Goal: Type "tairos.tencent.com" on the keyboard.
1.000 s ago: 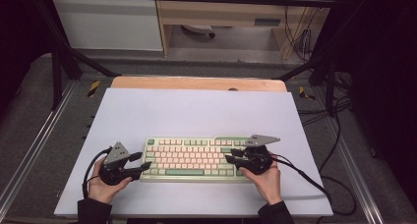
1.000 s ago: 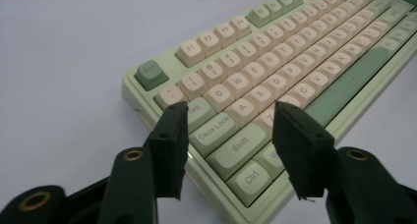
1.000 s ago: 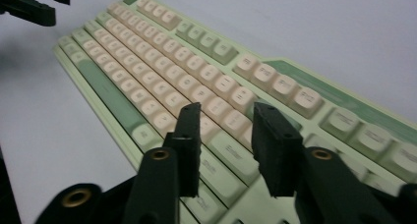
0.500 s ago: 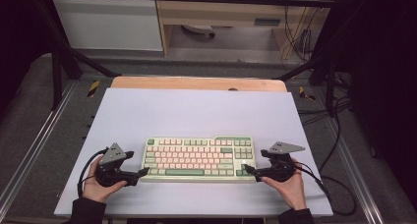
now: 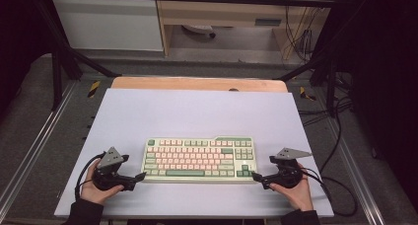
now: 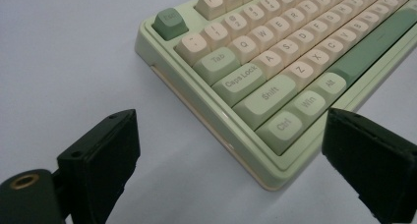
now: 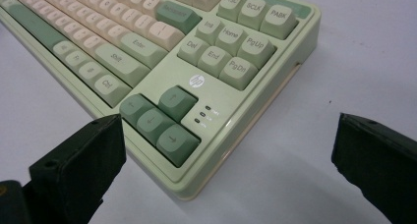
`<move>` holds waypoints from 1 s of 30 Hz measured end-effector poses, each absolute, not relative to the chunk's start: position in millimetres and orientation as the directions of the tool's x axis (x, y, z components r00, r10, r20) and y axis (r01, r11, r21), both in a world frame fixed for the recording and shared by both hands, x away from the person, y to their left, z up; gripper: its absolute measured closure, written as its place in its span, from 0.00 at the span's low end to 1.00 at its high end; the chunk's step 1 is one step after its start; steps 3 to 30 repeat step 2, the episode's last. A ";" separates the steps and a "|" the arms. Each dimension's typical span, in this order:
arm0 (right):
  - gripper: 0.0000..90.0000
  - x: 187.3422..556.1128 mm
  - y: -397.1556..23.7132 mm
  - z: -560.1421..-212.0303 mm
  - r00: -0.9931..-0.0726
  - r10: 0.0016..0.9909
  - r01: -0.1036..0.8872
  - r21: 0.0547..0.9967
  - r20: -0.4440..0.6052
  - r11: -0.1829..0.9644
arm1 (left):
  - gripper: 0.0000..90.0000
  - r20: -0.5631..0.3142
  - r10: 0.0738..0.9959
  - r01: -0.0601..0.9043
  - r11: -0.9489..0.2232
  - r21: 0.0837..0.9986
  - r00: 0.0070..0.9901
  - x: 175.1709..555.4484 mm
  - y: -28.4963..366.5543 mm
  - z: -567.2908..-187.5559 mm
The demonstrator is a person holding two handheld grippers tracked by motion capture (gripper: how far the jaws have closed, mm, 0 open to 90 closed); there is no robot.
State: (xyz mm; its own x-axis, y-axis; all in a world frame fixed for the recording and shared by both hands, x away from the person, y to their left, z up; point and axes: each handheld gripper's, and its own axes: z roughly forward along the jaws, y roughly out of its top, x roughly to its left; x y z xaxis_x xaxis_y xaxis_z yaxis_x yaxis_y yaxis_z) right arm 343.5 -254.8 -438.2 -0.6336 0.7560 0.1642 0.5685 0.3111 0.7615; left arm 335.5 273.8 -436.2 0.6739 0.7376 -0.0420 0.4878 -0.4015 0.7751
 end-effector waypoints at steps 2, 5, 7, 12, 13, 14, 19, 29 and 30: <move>0.01 342.6 -253.8 -438.6 -0.631 0.758 0.572 0.759 0.164 0.312 | 0.08 -0.037 0.732 0.484 -0.411 0.772 0.681 335.1 272.5 -436.9; 0.01 342.6 -253.8 -438.6 -0.631 0.758 0.572 0.759 0.164 0.312 | 0.08 -0.037 0.732 0.484 -0.411 0.772 0.681 335.1 272.5 -436.9; 0.01 342.6 -253.8 -438.6 -0.631 0.758 0.572 0.759 0.164 0.312 | 0.08 -0.037 0.732 0.484 -0.411 0.772 0.681 335.1 272.5 -436.9; 0.01 342.6 -253.8 -438.6 -0.631 0.758 0.572 0.759 0.164 0.312 | 0.08 -0.037 0.732 0.484 -0.411 0.772 0.681 335.1 272.5 -436.9; 0.01 342.6 -253.8 -438.6 -0.631 0.758 0.572 0.759 0.164 0.312 | 0.08 -0.037 0.732 0.484 -0.411 0.772 0.681 335.1 272.5 -436.9; 0.01 342.6 -253.8 -438.6 -0.631 0.758 0.572 0.759 0.164 0.312 | 0.08 -0.037 0.732 0.484 -0.411 0.772 0.681 335.1 272.5 -436.9; 0.01 342.6 -253.8 -438.6 -0.631 0.758 0.572 0.759 0.164 0.312 | 0.08 -0.037 0.732 0.484 -0.411 0.772 0.681 335.1 272.5 -436.9; 0.01 342.6 -253.8 -438.6 -0.631 0.758 0.572 0.759 0.164 0.312 | 0.08 -0.037 0.732 0.484 -0.411 0.772 0.681 335.1 272.5 -436.9; 0.01 342.6 -253.8 -438.6 -0.631 0.758 0.572 0.759 0.164 0.312 | 0.08 -0.037 0.732 0.484 -0.411 0.772 0.681 335.1 272.5 -436.9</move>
